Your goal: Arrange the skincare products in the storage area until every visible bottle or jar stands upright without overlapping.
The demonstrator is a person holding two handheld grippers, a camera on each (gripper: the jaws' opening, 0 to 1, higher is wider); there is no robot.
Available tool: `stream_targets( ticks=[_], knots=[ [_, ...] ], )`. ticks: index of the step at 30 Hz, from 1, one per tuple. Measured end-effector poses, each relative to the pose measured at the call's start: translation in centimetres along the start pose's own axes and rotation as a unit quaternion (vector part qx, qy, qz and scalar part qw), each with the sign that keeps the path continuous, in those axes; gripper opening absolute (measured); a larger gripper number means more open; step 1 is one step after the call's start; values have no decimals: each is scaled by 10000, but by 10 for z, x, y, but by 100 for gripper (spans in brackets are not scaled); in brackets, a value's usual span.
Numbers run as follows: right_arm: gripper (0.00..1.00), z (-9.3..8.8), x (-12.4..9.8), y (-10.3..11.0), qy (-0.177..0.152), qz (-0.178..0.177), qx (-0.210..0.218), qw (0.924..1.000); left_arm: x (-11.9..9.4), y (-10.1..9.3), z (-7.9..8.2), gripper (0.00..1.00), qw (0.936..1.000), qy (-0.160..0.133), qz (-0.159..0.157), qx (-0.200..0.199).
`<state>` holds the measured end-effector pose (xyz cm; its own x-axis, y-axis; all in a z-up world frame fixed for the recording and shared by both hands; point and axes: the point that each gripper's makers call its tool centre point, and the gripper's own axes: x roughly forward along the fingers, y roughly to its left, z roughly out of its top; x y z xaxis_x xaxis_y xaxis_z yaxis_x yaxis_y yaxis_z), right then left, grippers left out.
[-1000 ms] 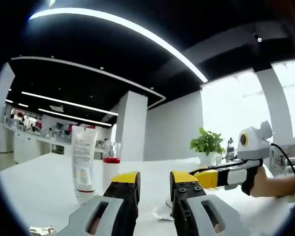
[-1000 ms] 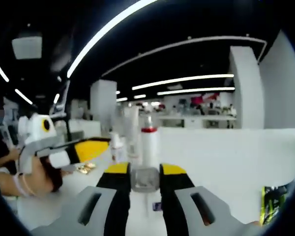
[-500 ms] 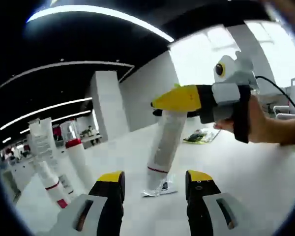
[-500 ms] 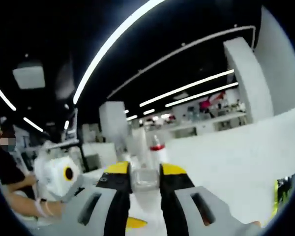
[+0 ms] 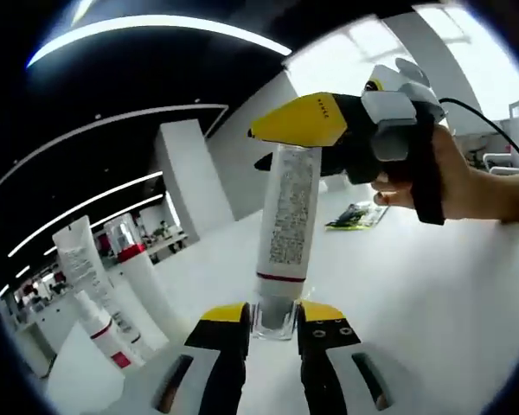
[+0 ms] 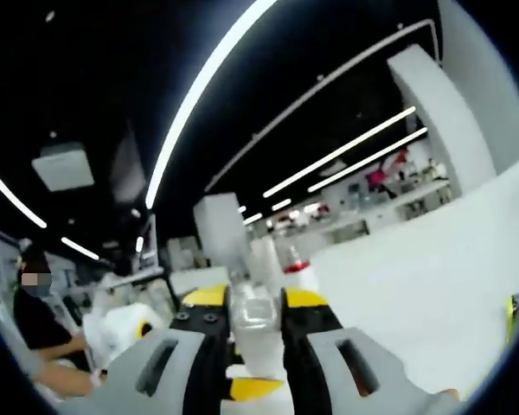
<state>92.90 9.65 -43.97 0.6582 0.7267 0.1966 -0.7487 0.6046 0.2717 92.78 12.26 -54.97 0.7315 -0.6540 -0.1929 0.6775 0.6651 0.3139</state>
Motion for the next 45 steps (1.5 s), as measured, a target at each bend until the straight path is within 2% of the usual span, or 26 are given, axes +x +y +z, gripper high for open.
stream_targets(
  ticks=[3, 4, 6, 7, 8, 10, 11, 13, 16, 17, 19, 20, 21, 22, 23, 25, 27, 29, 33, 35, 36, 37, 40, 42, 44, 45],
  knots=[
    [21, -1, 3, 1, -63, 101, -102, 9999, -1, -1, -2, 20, 9998, 199, 24, 42],
    [21, 5, 5, 1, -327, 167, -232, 9991, -1, -1, -1, 20, 9998, 208, 10, -44],
    [21, 10, 4, 0, -637, 120, -669, 9956, -2, -4, 3, 19, 9980, 111, -198, -588],
    [22, 11, 4, -2, -670, 32, -805, 9945, -4, -3, 2, 19, 9932, 129, -258, -1129],
    [23, 10, 3, -4, -650, -51, -908, 9937, -5, -2, 3, 19, 9903, 137, -350, -1336],
    [25, 6, 3, -4, -530, -90, -960, 9939, -6, 6, 7, 19, 9791, -71, -485, -1975],
    [27, 7, 3, -4, -539, -78, -924, 9942, -7, 10, 9, 19, 9688, -183, -608, -2397],
    [31, 8, 4, -4, -634, -38, -803, 9947, -10, 10, 12, 19, 9535, -289, -852, -2878],
    [36, 2, 6, -4, -530, 73, -595, 9968, -15, 11, 22, 19, 9319, -619, -1221, -3359],
    [38, -3, 8, -1, -401, 189, -420, 9981, -17, 10, 27, 19, 9234, -756, -1336, -3517],
    [41, -8, 10, 4, -343, 389, -52, 9986, -22, 3, 33, 19, 9131, -872, -1613, -3642],
    [43, -8, 11, 7, -362, 533, 220, 9977, -25, -1, 38, 19, 9024, -983, -1844, -3769],
    [46, -7, 12, 10, -431, 715, 674, 9942, -26, -4, 42, 19, 8937, -1053, -2059, -3844],
    [49, -7, 12, 13, -456, 858, 989, 9903, -31, -10, 48, 19, 8779, -1123, -2416, -3980],
    [52, -8, 12, 14, -439, 981, 1303, 9856, -35, -17, 52, 19, 8688, -1138, -2596, -4061],
    [54, -11, 10, 19, -296, 1342, 1998, 9702, -43, -25, 60, 19, 8528, -1249, -2988, -4097],
    [51, -13, 10, 23, -197, 1496, 2210, 9635, -48, -32, 64, 19, 8426, -1253, -3207, -4141],
    [46, -16, 10, 26, -117, 1592, 2204, 9623, -47, -31, 63, 19, 8375, -1175, -3349, -4155],
    [39, -25, 10, 45, 210, 1889, 2168, 9575, -47, -38, 63, 19, 8335, -1081, -3465, -4165],
    [26, -28, 9, 49, 314, 1981, 2197, 9547, -48, -40, 62, 19, 8320, -1065, -3509, -4163],
    [23, -29, 7, 51, 366, 2012, 2206, 9537, -48, -40, 62, 19, 8315, -1071, -3514, -4167],
    [22, -27, 7, 48, 314, 1960, 2204, 9550, -49, -41, 63, 19, 8275, -1080, -3550, -4214],
    [21, -25, 5, 44, 277, 1918, 2273, 9543, -49, -39, 65, 21, 8303, -1260, -3512, -4140],
    [21, -25, 5, 40, 269, 1790, 2368, 9546, -45, -36, 66, 22, 8440, -1427, -3301, -3980],
    [21, -27, 7, 33, 300, 1591, 2435, 9563, -38, -29, 61, 25, 8821, -1505, -2780, -3492],
    [21, -29, 8, 28, 319, 1464, 2464, 9575, -36, -27, 58, 28, 8934, -1467, -2595, -3361]
  ],
)
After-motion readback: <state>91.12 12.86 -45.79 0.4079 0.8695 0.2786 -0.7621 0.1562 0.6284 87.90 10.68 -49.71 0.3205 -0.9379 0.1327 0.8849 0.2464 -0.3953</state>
